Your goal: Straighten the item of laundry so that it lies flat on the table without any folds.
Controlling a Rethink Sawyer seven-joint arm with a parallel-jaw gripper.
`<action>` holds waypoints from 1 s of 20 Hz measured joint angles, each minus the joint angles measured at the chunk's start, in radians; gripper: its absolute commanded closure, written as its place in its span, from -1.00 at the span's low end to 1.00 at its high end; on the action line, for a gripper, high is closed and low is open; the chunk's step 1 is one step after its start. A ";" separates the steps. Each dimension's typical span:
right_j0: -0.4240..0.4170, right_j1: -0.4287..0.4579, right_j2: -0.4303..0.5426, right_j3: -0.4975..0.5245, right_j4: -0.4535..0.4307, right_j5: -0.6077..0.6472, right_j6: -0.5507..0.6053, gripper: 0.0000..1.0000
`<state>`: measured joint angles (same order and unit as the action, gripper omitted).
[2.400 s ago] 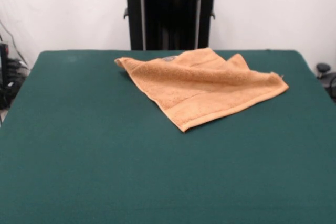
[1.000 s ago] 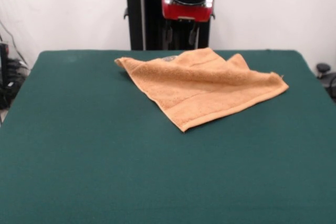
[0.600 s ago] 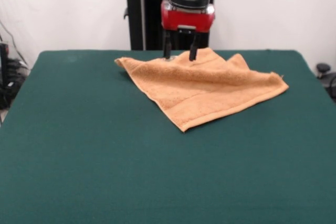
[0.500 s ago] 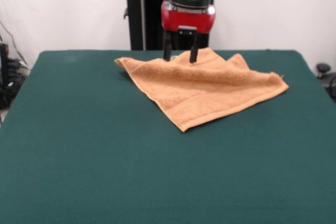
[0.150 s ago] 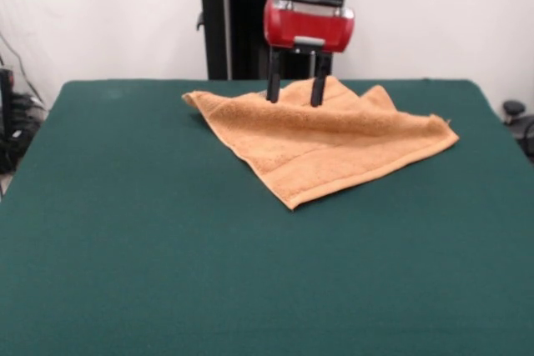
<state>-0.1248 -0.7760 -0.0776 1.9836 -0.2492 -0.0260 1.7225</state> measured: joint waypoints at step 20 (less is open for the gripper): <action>-0.022 0.119 -0.012 0.024 0.007 -0.152 0.000 -1.00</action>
<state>-0.1464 -0.6574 -0.0898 2.0074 -0.2425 -0.1779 1.7225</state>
